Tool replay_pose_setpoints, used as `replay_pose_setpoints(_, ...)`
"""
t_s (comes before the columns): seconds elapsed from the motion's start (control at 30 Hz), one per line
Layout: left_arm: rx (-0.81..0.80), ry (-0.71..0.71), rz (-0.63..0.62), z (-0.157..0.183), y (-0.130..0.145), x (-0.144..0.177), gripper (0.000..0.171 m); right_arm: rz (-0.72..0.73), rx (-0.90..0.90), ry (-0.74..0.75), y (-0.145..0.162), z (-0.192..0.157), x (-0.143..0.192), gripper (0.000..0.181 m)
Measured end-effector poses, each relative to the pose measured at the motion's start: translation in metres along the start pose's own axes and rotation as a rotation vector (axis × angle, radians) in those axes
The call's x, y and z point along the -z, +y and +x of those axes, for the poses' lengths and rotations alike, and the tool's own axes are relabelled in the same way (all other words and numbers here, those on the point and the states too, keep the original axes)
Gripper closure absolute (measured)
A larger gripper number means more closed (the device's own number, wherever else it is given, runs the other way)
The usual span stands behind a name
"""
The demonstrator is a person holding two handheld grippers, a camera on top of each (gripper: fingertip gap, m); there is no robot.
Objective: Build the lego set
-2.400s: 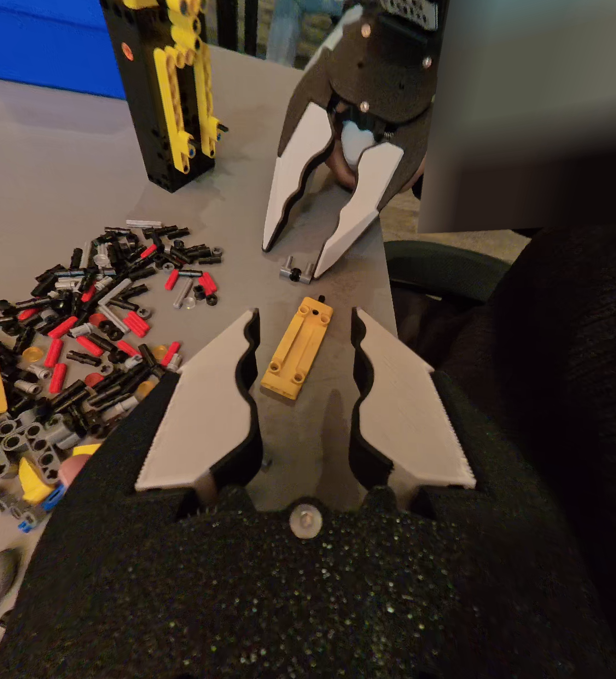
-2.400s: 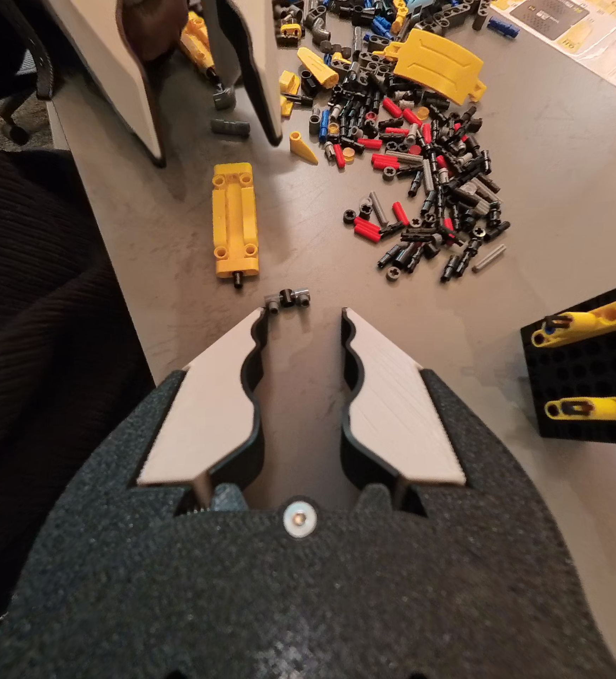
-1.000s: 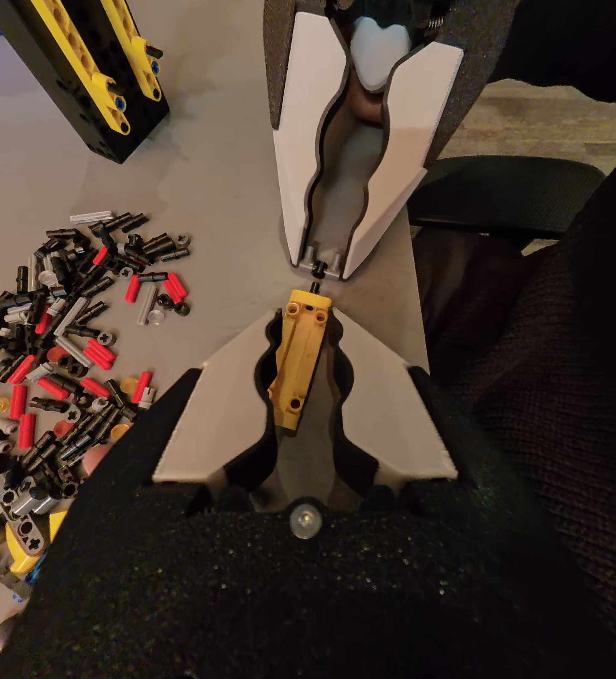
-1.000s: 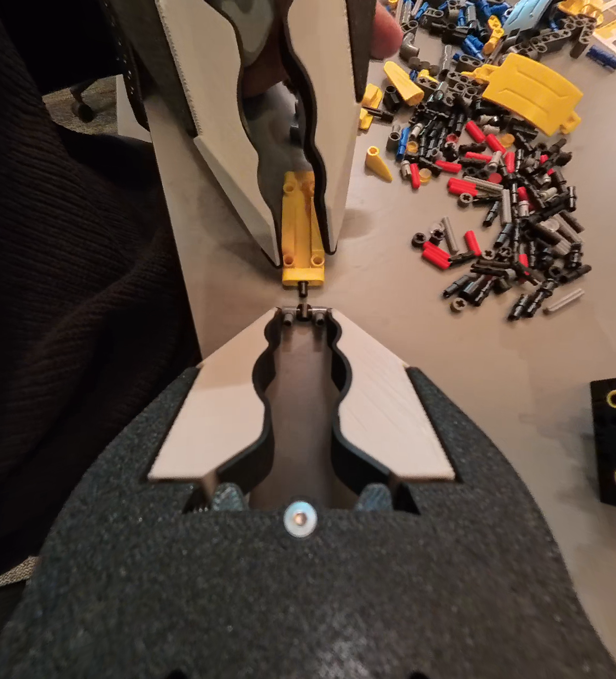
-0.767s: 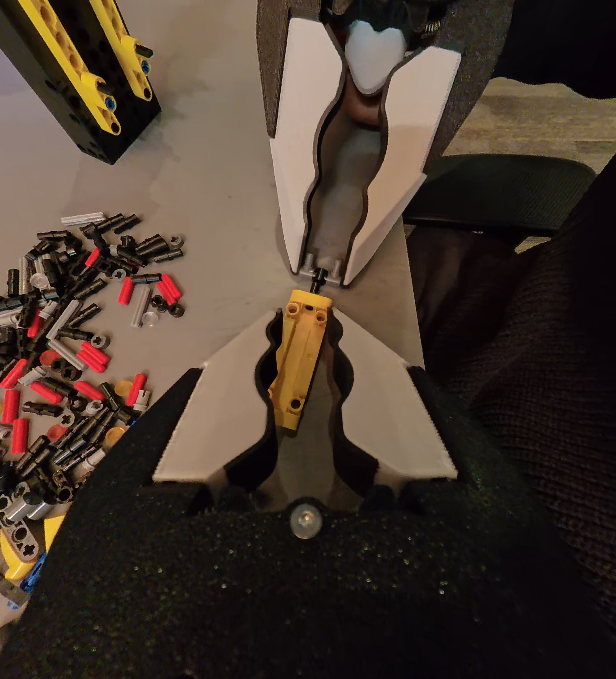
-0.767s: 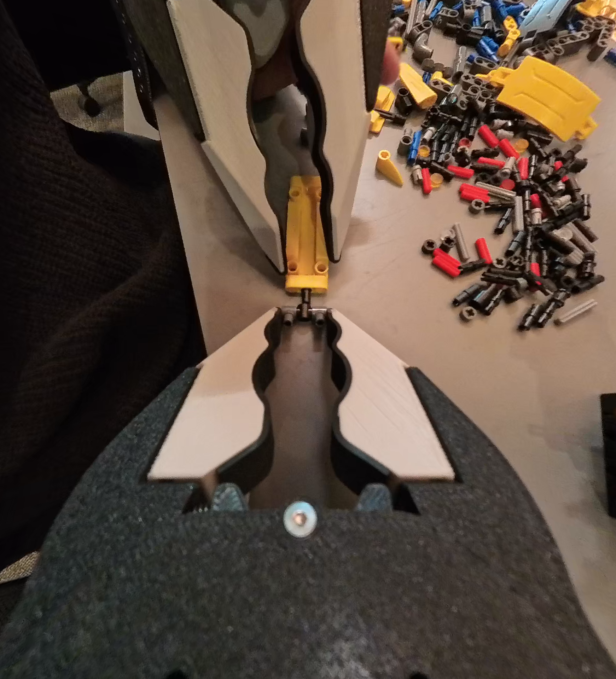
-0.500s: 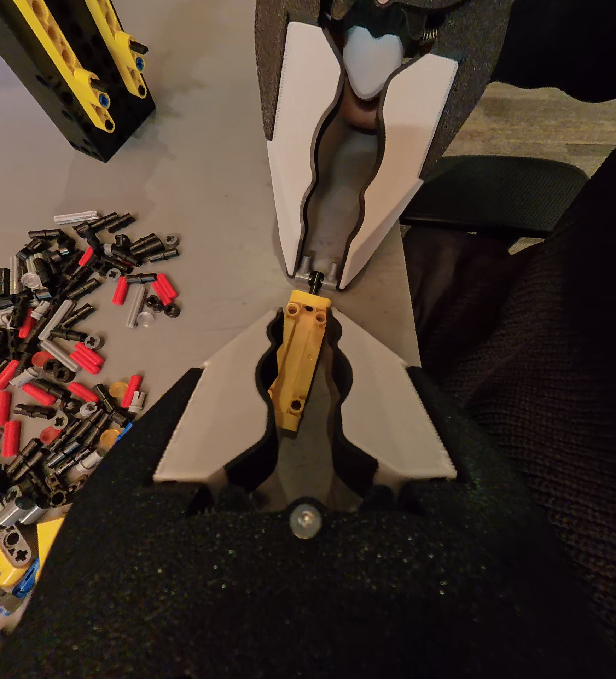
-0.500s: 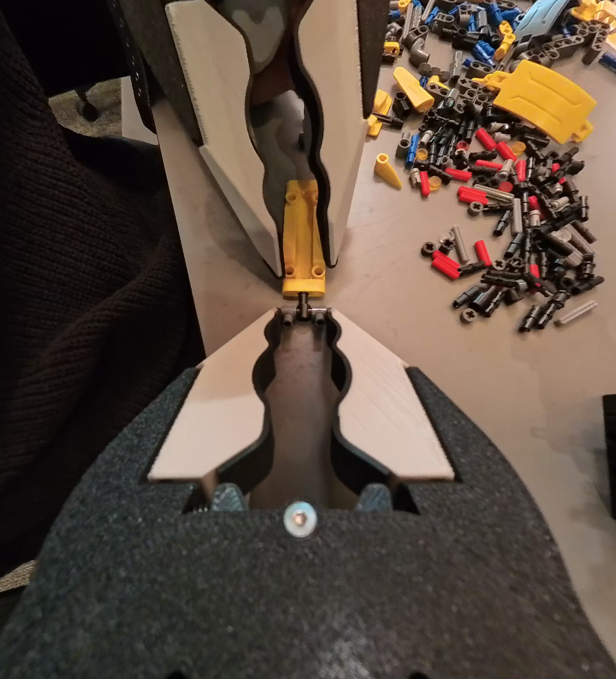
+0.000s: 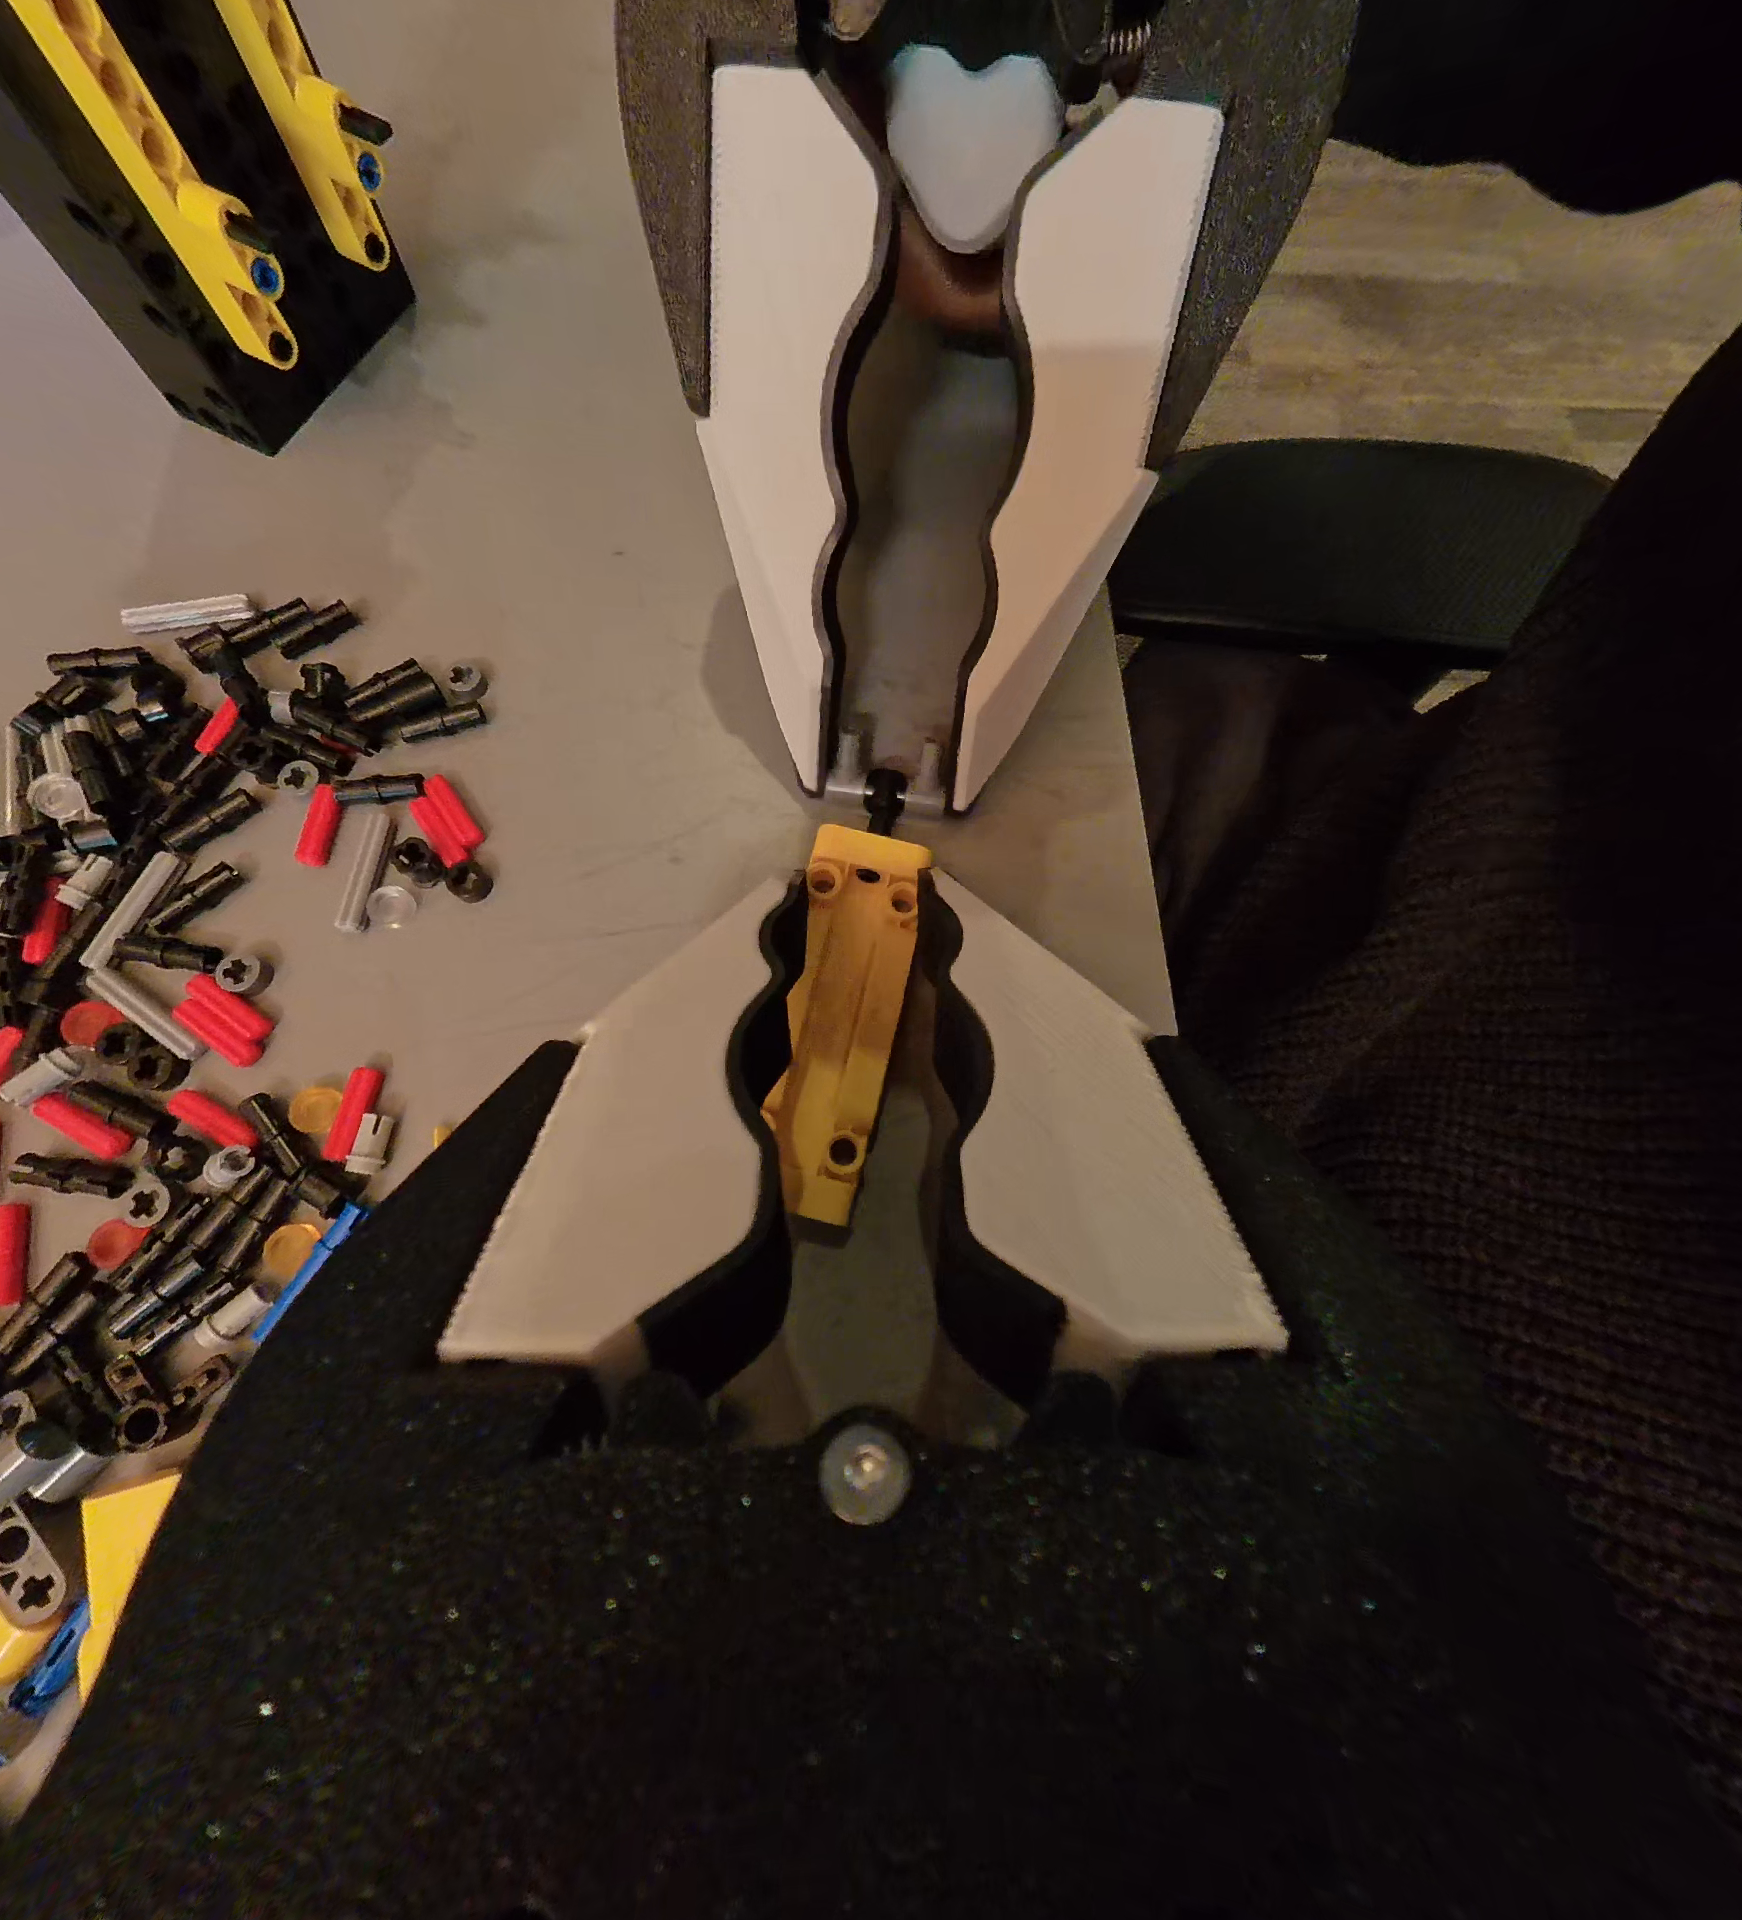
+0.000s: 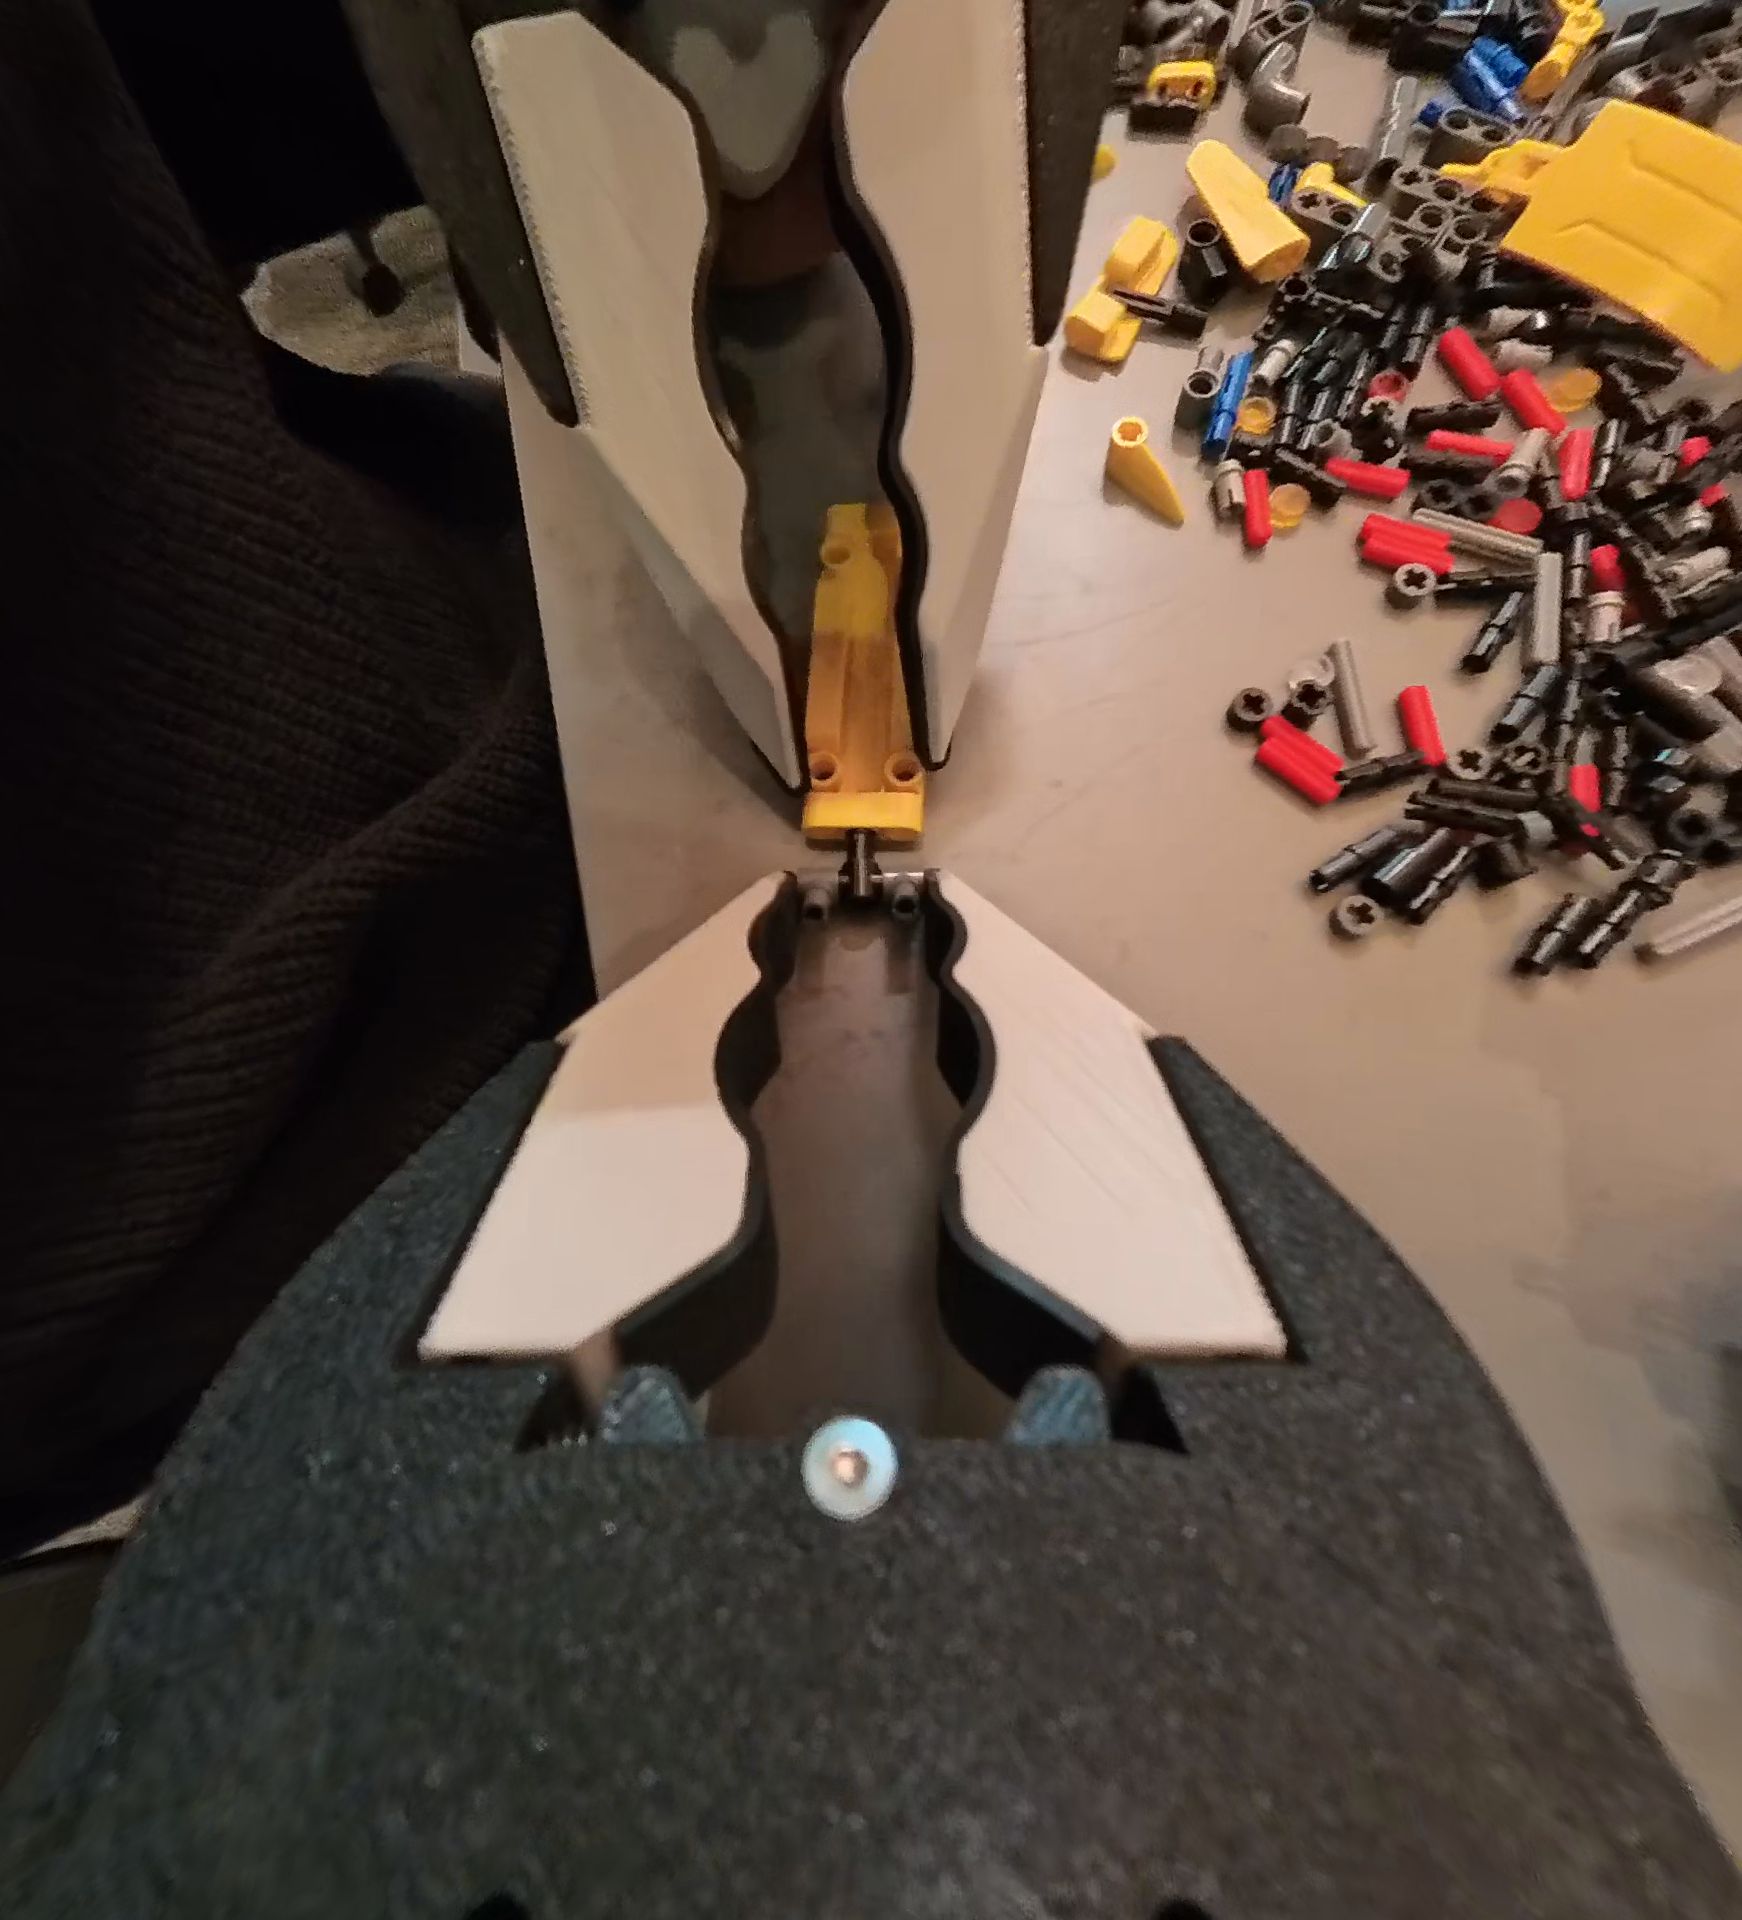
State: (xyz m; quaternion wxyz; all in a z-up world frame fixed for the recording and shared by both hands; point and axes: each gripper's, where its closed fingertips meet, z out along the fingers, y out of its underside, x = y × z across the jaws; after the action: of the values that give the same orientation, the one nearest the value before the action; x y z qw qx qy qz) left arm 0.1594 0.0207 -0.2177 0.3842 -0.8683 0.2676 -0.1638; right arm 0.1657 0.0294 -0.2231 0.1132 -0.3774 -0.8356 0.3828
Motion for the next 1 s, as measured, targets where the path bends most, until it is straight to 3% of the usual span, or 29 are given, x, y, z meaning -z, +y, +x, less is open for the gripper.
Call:
replay_pose_setpoints(0.4, 0.009, 0.007, 0.000, 0.000, 0.000, 0.000, 0.151, 0.007, -0.022, 0.078, 0.000, -0.001, -0.001, 0.157)
replay_pose_setpoints(0.5, -0.004, -0.003, -0.002, 0.000, 0.000, -0.001, 0.135, -0.006, 0.013, 0.092, 0.000, -0.002, -0.001, 0.154)
replay_pose_setpoints(0.77, -0.001, -0.009, -0.014, -0.004, 0.001, 0.000, 0.129, -0.037, 0.027, 0.092, 0.003, -0.002, 0.001, 0.151)
replay_pose_setpoints(0.93, 0.001, -0.018, -0.031, -0.011, 0.004, -0.001, 0.129, -0.019, 0.001, 0.102, 0.003, -0.001, 0.002, 0.151)
replay_pose_setpoints(1.0, 0.003, -0.032, -0.033, -0.014, 0.005, 0.000, 0.138, -0.003, -0.027, 0.108, 0.003, -0.001, 0.002, 0.151)
